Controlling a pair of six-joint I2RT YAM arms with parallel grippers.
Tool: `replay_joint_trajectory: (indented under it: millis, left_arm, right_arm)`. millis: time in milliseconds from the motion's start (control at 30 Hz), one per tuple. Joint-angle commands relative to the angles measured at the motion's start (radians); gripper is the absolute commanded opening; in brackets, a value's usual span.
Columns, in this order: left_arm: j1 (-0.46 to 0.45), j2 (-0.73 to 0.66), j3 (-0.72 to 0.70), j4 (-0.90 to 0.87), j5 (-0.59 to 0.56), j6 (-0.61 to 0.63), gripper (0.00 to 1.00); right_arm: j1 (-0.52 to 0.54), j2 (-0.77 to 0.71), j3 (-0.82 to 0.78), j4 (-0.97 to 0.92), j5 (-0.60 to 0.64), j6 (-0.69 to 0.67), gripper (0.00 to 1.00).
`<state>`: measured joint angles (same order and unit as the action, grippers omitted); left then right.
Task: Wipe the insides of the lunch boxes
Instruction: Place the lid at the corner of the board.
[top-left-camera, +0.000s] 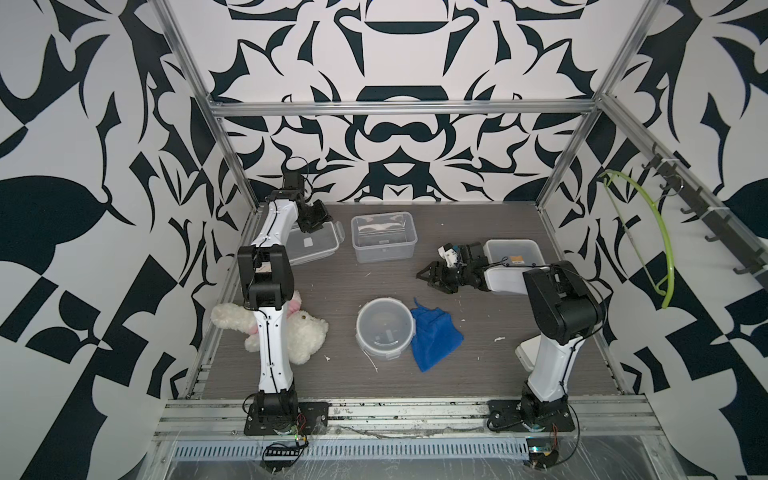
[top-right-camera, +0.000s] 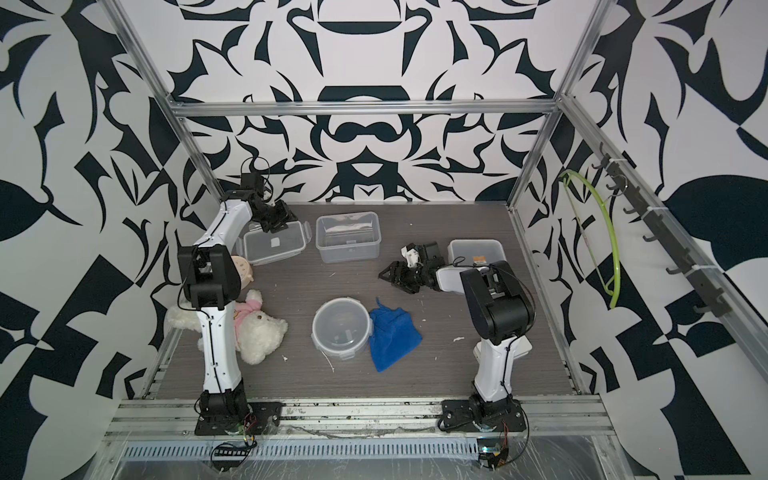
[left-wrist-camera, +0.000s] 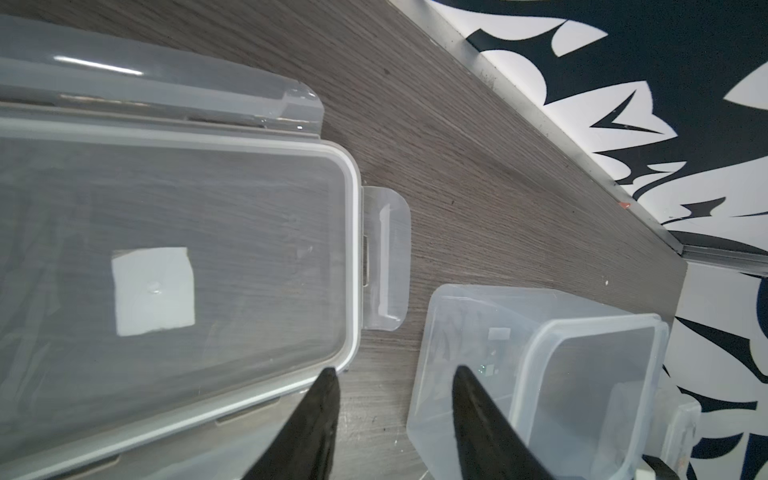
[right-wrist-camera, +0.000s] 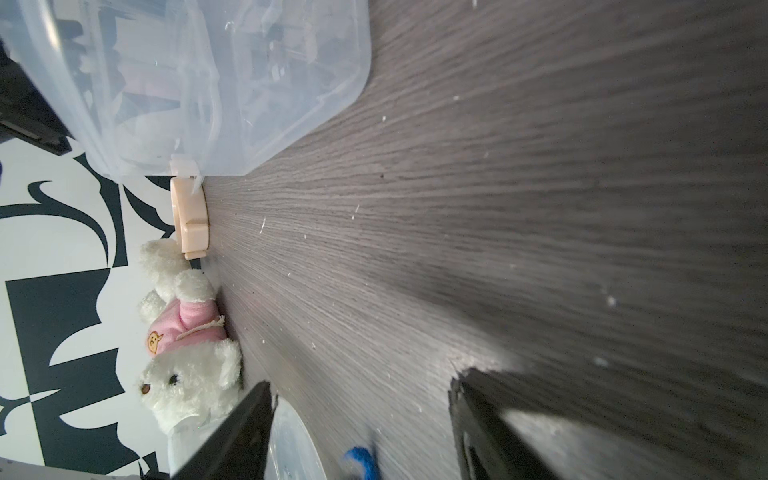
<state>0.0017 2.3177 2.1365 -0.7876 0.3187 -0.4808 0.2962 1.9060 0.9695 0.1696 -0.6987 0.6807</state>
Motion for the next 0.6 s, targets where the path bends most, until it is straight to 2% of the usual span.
replay_joint_trajectory:
  millis: [0,100,233,367,567]
  left_arm:
    - [0.006,-0.037,-0.030,0.034,0.061,-0.029,0.50]
    - [-0.011,-0.072,-0.048,0.056,0.092,-0.049,0.52]
    - [-0.057,-0.135,-0.077,0.072,0.127,-0.061,0.56]
    - [-0.066,-0.172,-0.131,0.110,0.184,-0.113,0.61]
    - [-0.065,-0.178,-0.144,0.121,0.189,-0.144,0.63]
  right_arm:
    - [0.004,-0.003,-0.022,-0.074,0.056,-0.004,0.69]
    - [0.010,-0.030,-0.025,-0.123,0.097,-0.038,0.70]
    - [0.062,-0.135,-0.006,-0.323,0.279,-0.171,0.75]
    - [0.180,-0.281,0.016,-0.566,0.545,-0.266,0.79]
    - [0.420,-0.446,-0.001,-0.764,0.793,-0.212,0.80]
